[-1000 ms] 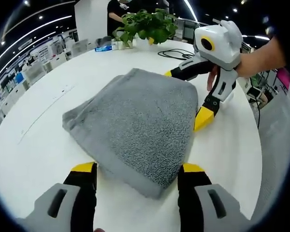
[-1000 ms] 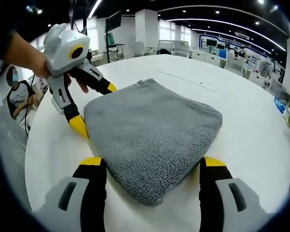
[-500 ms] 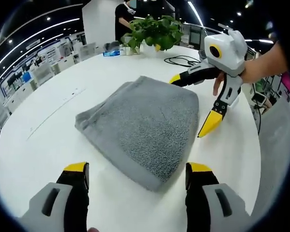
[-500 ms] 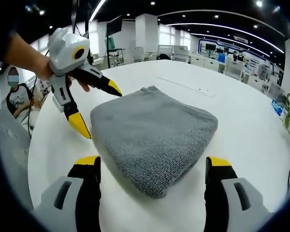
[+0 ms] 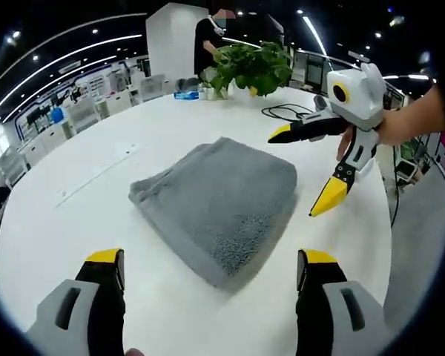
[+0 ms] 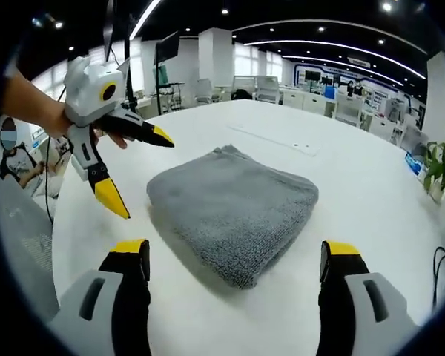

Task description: Fold the towel on the table until its edges align and the towel forms a compact rectangular stack.

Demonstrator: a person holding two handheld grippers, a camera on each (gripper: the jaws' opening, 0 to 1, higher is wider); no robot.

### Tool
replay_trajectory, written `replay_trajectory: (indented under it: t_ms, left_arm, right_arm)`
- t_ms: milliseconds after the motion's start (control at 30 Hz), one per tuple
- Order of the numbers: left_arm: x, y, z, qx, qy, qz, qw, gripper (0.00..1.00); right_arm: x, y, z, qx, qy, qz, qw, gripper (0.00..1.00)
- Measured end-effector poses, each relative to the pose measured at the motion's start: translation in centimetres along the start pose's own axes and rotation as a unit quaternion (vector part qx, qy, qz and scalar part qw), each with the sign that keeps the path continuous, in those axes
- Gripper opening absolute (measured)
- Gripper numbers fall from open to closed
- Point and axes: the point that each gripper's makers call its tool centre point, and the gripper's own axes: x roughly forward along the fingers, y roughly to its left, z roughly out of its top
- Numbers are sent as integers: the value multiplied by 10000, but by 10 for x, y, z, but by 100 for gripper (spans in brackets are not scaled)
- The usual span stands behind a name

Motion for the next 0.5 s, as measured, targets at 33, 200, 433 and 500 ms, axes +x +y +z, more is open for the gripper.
replay_trajectory:
  t_ms: [33,200,433,500]
  left_arm:
    - [-2,-1,0,-1,-7,7,10000,99]
    - [-11,-4,2,3,-54,34,10000,99]
    - [-24,-8,2,-15,-95,115,9999,99]
    - [-28,-9,2,-26,-118,131,9998,99]
  right_arm:
    - [-2,2,1,6,-25,2,10000,97]
    - [-10,7,4,3,-61,-35,10000,98]
    - [-18,7,6,62,-100,-96,9999,99]
    - [-22,11,8,49,-100,-114,9999,99]
